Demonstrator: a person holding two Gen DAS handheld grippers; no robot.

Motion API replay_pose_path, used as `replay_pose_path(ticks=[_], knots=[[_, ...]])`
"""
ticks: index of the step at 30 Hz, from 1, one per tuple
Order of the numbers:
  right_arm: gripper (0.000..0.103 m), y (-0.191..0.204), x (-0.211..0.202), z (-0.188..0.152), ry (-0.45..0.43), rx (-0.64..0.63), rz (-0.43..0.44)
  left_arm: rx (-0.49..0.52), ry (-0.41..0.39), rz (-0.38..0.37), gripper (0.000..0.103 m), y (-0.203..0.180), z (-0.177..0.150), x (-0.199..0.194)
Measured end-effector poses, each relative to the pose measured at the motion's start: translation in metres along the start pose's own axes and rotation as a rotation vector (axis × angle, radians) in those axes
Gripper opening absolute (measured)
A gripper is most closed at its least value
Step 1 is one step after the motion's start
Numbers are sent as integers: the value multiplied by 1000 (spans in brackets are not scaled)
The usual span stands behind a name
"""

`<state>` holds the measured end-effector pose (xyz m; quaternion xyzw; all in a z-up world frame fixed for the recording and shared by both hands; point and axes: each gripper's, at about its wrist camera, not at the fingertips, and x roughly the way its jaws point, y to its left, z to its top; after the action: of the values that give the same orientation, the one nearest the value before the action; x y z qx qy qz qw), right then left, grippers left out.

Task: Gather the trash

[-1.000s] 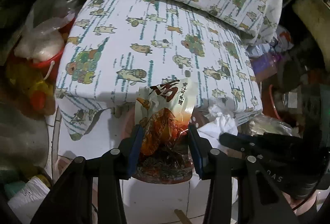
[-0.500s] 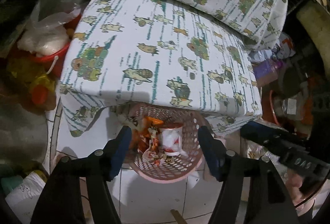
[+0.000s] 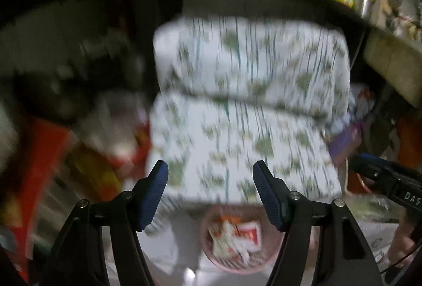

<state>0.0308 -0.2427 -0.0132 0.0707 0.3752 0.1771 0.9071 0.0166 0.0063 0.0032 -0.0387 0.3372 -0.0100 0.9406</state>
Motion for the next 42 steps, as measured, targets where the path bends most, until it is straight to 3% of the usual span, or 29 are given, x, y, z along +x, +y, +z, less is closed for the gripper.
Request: replay_pose_path(ticks=[6, 8, 11, 15, 16, 19, 24, 42], knots=[[57, 38, -80, 34, -189, -60, -40, 33, -253, 46, 76, 0, 38, -98], [66, 49, -103, 41, -238, -68, -49, 36, -320, 39, 84, -3, 48, -131], [83, 65, -137, 51, -313, -81, -64, 53, -428, 61, 87, -11, 62, -182], [101, 82, -171, 61, -371, -95, -67, 53, -476, 54, 103, -16, 77, -220], [103, 85, -177, 64, -383, -97, -73, 45, -487, 54, 103, -15, 78, -228], [103, 89, -189, 64, -399, -99, -114, 31, -497, 104, 103, -12, 74, -243], [103, 83, -193, 51, -390, -67, -184, 30, -421, 182, 103, -10, 61, -232], [103, 67, -155, 49, -272, -40, -173, 14, -343, 224, 103, -19, 65, -188]])
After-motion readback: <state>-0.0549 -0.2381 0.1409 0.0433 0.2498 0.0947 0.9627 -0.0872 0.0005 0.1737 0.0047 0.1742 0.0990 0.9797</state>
